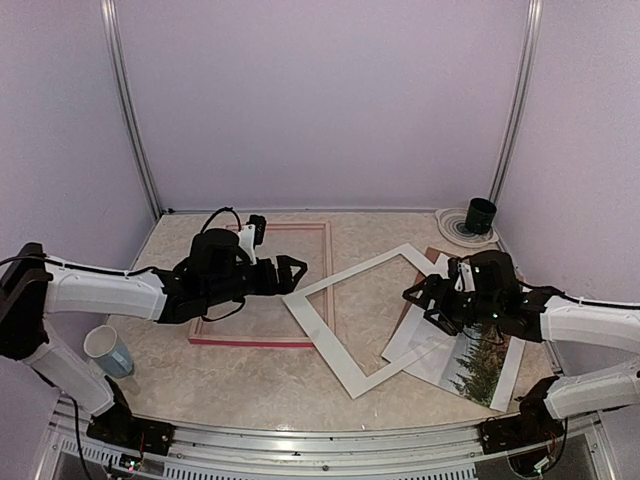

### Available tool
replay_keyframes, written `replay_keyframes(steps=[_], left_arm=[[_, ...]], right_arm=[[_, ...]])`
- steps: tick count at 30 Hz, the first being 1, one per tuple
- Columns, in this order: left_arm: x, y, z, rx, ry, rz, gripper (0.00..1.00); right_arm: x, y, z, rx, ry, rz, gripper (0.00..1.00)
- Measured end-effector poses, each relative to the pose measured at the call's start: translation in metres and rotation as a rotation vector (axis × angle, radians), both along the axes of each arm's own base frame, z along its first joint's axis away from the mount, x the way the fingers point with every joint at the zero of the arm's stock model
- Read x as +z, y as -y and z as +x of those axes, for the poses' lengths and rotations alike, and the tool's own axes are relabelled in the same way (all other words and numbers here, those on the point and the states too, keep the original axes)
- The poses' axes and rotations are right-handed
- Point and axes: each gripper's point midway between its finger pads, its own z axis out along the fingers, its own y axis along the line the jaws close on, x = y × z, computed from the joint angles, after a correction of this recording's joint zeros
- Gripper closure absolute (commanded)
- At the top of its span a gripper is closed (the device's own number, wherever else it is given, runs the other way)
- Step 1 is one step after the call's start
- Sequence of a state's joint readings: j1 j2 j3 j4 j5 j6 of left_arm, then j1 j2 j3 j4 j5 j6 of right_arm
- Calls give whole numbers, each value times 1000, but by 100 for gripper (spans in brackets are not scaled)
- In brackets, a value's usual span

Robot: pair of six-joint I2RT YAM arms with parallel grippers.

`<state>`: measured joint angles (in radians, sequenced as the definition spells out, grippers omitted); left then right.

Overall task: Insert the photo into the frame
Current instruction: Move the mat board to the frame body.

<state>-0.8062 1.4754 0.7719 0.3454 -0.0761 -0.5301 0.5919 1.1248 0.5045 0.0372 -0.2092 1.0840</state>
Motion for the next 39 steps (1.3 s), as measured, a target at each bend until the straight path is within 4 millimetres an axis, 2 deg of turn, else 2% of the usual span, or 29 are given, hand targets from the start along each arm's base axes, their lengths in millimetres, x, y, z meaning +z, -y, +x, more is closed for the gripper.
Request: replay_keyframes(steps=[2, 4, 10, 12, 21, 28, 39], left_arm=[[-7, 12, 7, -33, -14, 8, 1], [-14, 21, 12, -61, -28, 17, 1], [-26, 44, 21, -131, -50, 31, 1], [-25, 51, 24, -150, -49, 29, 1], [-26, 71, 37, -187, -47, 43, 1], [-35, 74, 51, -178, -59, 76, 1], [-70, 61, 69, -177, -113, 139, 4]], right_arm=[[4, 6, -5, -19, 2, 10, 12], [-1, 9, -12, -26, -21, 19, 13], [-47, 22, -47, -31, -182, 21, 13], [-56, 27, -57, -39, -218, 22, 13], [-63, 30, -66, -62, -256, 62, 14], [-69, 10, -76, 0, -298, 81, 14], [-75, -37, -99, 128, -366, 100, 13]])
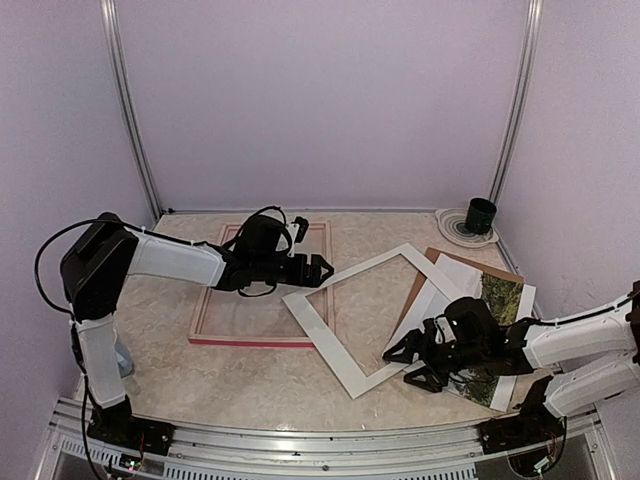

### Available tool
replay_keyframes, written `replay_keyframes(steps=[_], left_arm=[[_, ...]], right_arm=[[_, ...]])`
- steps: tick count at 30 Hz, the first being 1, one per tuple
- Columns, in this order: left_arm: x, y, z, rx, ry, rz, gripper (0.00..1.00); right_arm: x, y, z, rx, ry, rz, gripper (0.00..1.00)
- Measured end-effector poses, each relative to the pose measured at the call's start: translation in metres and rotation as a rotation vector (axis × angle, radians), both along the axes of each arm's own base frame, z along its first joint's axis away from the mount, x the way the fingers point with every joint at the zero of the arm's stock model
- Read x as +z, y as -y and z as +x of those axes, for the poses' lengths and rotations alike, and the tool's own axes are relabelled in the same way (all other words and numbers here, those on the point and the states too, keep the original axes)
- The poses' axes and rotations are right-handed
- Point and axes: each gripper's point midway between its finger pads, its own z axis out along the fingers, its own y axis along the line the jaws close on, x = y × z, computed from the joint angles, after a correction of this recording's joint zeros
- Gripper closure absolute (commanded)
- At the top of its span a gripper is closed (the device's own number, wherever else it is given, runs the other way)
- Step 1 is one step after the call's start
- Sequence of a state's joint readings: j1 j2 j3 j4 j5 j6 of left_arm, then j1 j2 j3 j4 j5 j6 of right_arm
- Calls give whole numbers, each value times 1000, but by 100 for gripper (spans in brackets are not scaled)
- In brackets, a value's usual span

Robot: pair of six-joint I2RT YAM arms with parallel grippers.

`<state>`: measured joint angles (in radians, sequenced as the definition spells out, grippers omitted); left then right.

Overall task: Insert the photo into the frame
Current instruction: Move the mat board to the frame body.

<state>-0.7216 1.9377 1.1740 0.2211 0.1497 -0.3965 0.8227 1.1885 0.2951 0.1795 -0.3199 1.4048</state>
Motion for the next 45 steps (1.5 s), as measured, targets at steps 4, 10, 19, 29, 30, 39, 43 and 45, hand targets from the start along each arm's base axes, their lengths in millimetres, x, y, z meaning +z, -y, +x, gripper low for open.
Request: replay_keyframes(steps=[4, 10, 19, 29, 30, 39, 43, 45], left_arm=[[-8, -4, 9, -14, -28, 9, 4], [-18, -15, 19, -20, -58, 26, 7], [-44, -20, 23, -50, -162, 47, 9], [-66, -22, 11, -94, -280, 67, 10], [-65, -22, 10, -100, -284, 62, 10], [-66, -20, 0, -129, -319, 37, 19], [-67, -22, -6, -134, -339, 28, 21], [-67, -22, -8, -132, -343, 21, 23]], right_arm=[[-1, -13, -2, 26, -9, 3, 13], [-1, -23, -6, 47, -19, 4, 13], [-1, -27, -2, 31, -8, 15, 13], [-1, -37, 4, 42, 21, 39, 14], [-1, -37, 5, 43, 23, 40, 14], [-1, -39, 9, 52, 45, 16, 14], [-1, -39, 9, 59, 50, 2, 14], [-1, -39, 10, 65, 52, -7, 14]])
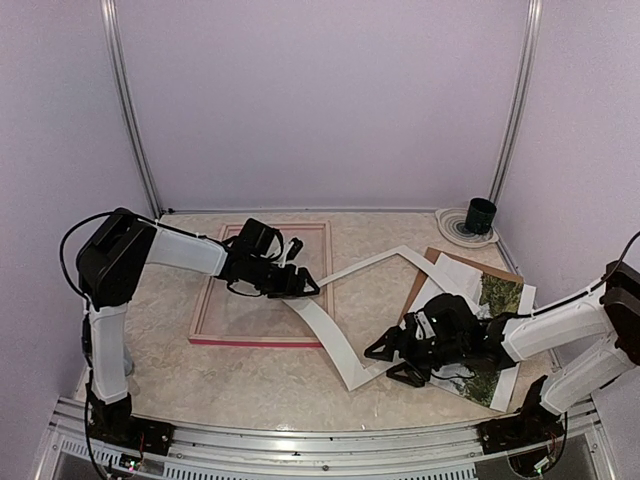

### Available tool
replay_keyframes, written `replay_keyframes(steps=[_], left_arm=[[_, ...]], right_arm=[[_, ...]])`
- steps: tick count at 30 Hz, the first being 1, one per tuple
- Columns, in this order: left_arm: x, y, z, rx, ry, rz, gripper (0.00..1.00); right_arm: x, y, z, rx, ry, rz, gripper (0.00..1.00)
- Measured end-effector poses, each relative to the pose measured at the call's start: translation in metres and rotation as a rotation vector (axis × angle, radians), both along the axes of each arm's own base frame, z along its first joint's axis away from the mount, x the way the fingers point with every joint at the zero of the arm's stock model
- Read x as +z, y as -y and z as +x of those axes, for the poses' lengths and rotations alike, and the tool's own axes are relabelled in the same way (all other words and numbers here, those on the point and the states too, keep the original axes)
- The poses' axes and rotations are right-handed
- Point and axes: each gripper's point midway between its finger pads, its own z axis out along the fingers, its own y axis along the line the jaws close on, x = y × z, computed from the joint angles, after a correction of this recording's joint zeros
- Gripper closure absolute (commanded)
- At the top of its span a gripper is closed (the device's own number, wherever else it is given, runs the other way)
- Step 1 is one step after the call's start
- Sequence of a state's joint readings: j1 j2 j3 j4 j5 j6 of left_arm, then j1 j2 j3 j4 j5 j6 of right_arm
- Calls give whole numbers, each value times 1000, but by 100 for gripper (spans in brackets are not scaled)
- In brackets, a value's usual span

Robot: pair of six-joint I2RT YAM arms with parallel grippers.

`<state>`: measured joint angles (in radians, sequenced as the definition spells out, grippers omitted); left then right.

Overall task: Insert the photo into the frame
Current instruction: Move the mat board to the frame body.

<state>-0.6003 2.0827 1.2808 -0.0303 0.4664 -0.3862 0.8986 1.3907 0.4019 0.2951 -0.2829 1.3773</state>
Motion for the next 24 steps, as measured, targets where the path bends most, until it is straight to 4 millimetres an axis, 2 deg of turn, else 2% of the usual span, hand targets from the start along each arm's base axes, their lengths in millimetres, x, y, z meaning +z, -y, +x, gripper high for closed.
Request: replay_keyframes(steps=[9, 20, 24], left_arm=[[2, -13, -2, 47, -32, -13, 26], [30, -26, -13, 86, -6, -53, 26], [31, -32, -19, 103, -2, -54, 26]], right_arm=[[0, 0, 2, 31, 18, -52, 13], [0, -12, 11, 115, 63, -129, 13], [-2, -18, 12, 155, 67, -150, 13]])
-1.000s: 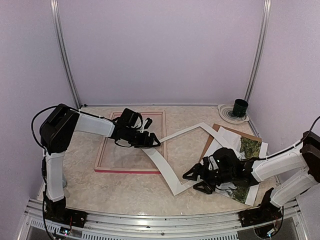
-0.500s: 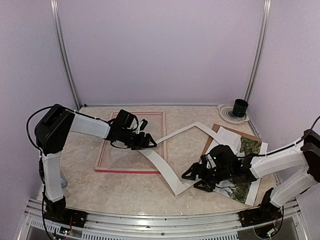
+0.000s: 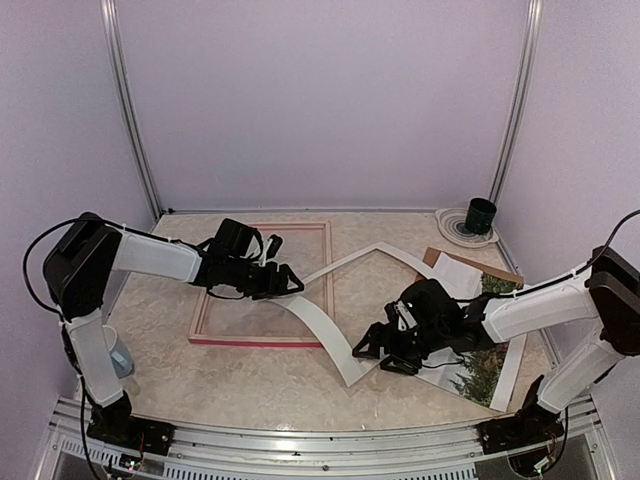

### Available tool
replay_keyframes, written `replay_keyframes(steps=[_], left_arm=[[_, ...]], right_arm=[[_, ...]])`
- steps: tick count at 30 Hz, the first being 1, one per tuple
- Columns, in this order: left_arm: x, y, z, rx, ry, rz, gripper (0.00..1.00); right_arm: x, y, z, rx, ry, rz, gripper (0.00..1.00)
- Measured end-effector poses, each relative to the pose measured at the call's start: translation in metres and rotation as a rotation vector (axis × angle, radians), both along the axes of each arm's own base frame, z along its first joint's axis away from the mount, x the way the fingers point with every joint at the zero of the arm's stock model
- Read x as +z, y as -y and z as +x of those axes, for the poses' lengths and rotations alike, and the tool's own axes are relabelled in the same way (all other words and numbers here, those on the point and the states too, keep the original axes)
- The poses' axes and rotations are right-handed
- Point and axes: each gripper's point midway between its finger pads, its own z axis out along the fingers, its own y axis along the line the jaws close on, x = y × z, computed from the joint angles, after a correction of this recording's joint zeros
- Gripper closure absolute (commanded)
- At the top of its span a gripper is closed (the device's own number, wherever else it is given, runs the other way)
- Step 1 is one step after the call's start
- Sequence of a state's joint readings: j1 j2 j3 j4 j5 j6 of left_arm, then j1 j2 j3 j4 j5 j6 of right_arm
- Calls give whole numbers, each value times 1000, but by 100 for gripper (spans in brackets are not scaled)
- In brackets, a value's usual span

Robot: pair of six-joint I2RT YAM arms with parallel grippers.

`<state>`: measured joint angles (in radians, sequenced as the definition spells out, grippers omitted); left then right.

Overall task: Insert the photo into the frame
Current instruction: Move the mat board to the frame body.

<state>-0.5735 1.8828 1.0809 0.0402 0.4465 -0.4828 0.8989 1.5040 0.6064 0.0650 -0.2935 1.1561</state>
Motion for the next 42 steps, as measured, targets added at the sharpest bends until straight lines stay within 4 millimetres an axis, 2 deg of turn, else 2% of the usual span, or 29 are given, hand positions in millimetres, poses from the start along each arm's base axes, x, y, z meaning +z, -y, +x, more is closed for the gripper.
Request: replay_keyframes(steps=[7, 16, 20, 25, 29, 34, 42], left_arm=[[-15, -27, -19, 77, -23, 53, 25], [0, -60, -28, 214, 42, 84, 25], [0, -73, -35, 262, 50, 94, 25], [-9, -83, -46, 299, 40, 122, 25], [-15, -89, -53, 324, 33, 142, 25], [-11, -96, -54, 360, 48, 145, 25], [-13, -106, -57, 411, 52, 161, 25]], right_arm=[[0, -6, 4, 55, 27, -32, 13], [12, -10, 14, 104, 98, -76, 12], [20, -13, 20, 121, 137, -82, 12], [26, -15, 29, 134, 169, -91, 12], [20, -17, 35, 150, 175, -114, 12], [14, -18, 43, 174, 180, -146, 12], [25, -21, 64, 187, 231, -153, 12]])
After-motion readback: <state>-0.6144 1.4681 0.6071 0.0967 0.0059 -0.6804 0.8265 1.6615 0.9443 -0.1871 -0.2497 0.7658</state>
